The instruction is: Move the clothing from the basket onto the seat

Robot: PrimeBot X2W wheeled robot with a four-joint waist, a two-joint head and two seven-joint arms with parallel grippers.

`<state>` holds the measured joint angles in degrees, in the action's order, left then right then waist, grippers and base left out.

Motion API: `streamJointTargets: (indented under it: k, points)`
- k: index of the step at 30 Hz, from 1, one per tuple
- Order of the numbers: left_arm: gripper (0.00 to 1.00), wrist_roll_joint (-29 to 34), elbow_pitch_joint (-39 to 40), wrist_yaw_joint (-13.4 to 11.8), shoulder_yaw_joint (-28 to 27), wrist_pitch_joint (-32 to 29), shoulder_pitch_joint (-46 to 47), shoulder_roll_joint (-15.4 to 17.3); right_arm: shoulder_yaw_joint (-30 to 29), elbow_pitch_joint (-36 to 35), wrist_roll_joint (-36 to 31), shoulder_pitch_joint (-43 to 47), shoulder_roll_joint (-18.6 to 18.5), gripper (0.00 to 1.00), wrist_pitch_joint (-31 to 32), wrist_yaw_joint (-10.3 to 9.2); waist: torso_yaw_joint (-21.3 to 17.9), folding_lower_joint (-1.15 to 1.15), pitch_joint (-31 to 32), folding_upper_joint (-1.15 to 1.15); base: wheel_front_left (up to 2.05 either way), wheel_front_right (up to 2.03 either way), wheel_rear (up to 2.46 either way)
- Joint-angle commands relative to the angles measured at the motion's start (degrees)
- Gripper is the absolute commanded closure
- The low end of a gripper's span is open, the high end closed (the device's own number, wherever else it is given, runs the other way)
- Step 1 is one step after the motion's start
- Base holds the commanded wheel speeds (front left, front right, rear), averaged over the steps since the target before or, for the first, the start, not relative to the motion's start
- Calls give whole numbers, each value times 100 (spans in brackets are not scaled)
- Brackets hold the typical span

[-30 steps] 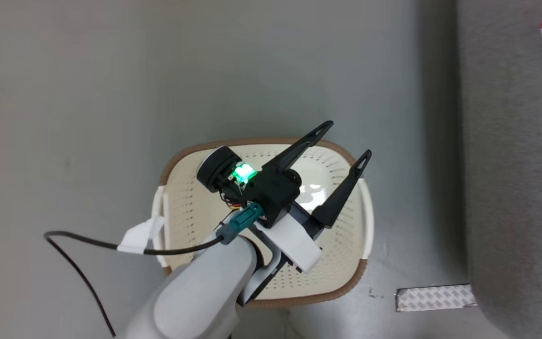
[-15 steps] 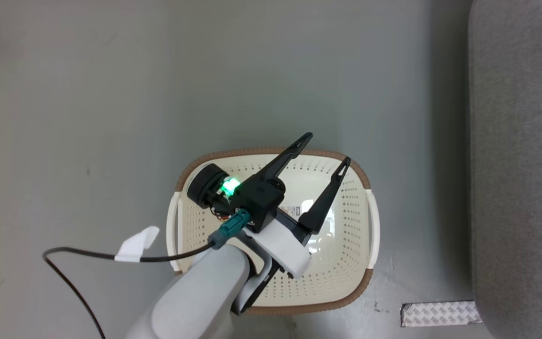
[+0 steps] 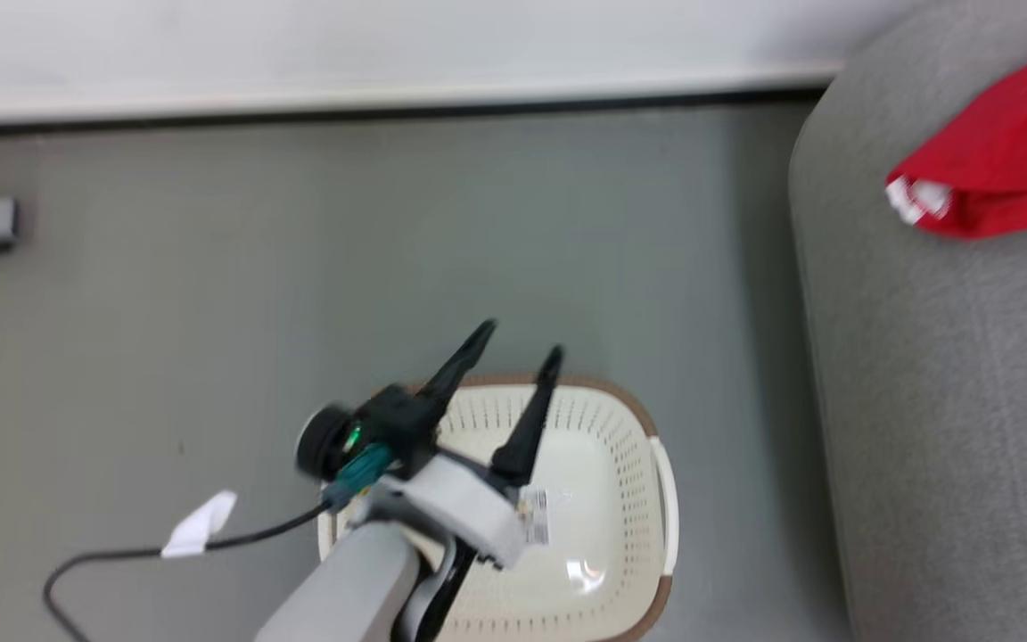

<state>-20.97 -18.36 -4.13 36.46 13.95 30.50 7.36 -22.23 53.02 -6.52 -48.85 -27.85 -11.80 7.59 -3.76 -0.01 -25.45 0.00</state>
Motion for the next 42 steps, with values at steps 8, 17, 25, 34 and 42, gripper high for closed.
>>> streamJointTargets:
  k: [8, 17, 25, 34, 42]
  points:
    - [0, -393, 68, -231, -598, 122, -1088, 256, 606, -1225, 679, 1705, 479, 0, -334, -20, 141, 1, 1338, 0, 0, 0, 0]
    - [0, -225, 602, -501, -1607, 118, -2245, 309, 986, -3110, 943, 3666, 1445, 0, -339, -20, 389, 1, 2025, 0, 0, 0, 0]
    - [0, 172, 618, -432, -2174, 119, -2885, 208, 1531, -3657, 1025, 4710, 2155, 0, -340, -20, 547, 1, 2490, 0, 0, 0, 0]
    - [0, 371, 412, 4, -2451, 120, -3210, 99, 1898, -3969, 1182, 5435, 2405, 0, -340, -20, 621, 1, 2779, 0, 0, 0, 0]
    - [0, 528, 237, 423, -2570, 120, -3096, -49, 1963, -3950, 1148, 5553, 2483, 0, -341, -20, 529, 1, 2841, 0, 0, 0, 0]
